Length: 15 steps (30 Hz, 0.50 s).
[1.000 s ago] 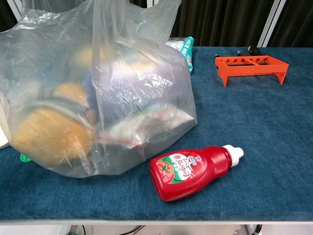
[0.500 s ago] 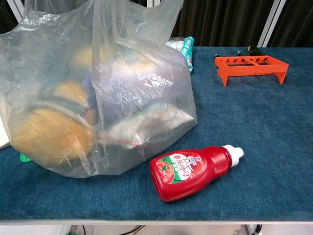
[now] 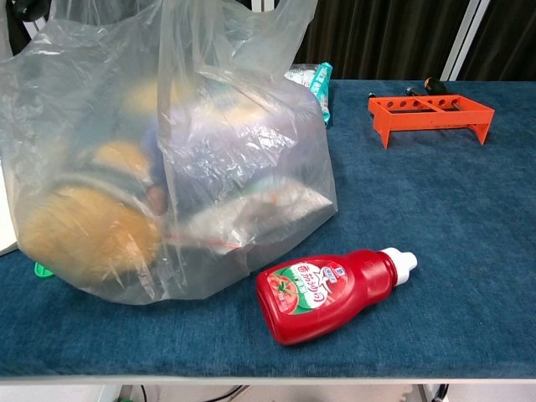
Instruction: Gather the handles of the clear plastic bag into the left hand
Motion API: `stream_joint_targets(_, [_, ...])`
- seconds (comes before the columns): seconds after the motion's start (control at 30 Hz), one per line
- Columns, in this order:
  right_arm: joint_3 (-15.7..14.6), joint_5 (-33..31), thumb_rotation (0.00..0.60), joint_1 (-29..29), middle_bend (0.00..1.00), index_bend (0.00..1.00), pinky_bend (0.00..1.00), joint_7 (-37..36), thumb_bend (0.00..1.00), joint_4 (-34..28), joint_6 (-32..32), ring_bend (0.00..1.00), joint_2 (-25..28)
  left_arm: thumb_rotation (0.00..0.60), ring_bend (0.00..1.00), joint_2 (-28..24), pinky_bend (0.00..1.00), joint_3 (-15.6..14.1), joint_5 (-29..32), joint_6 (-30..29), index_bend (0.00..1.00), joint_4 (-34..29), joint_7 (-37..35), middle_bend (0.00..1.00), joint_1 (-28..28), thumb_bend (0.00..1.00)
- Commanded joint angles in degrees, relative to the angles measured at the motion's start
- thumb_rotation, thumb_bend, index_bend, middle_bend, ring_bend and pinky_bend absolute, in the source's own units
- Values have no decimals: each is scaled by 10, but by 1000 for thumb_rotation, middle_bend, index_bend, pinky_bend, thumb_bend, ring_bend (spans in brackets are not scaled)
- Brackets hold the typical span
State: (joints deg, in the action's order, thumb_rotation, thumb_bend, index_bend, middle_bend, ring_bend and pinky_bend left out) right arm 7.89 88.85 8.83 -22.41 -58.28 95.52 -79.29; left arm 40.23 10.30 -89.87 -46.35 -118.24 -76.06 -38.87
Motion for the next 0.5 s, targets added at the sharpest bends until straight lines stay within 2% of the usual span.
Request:
stream_joint_targets(0.03, [0, 0, 600, 0, 0, 0, 0, 0, 312, 1, 0, 0, -1, 24, 374, -4, 581, -2, -3, 3, 414, -4, -3, 431, -3, 0])
stream_joint_targets(0.27, [0, 2, 600, 2, 0, 0, 0, -1, 312, 2, 0, 0, -1, 26, 407, -24, 623, -6, -14, 3, 419, -19, -8, 446, -8, 0])
stream_joint_targets(0.5, [1, 19, 600, 12, 0, 0, 0, 6, 312, -20, 10, 0, 7, 34, 424, -15, 629, 4, 37, -20, 417, -38, 19, 430, -1, 7])
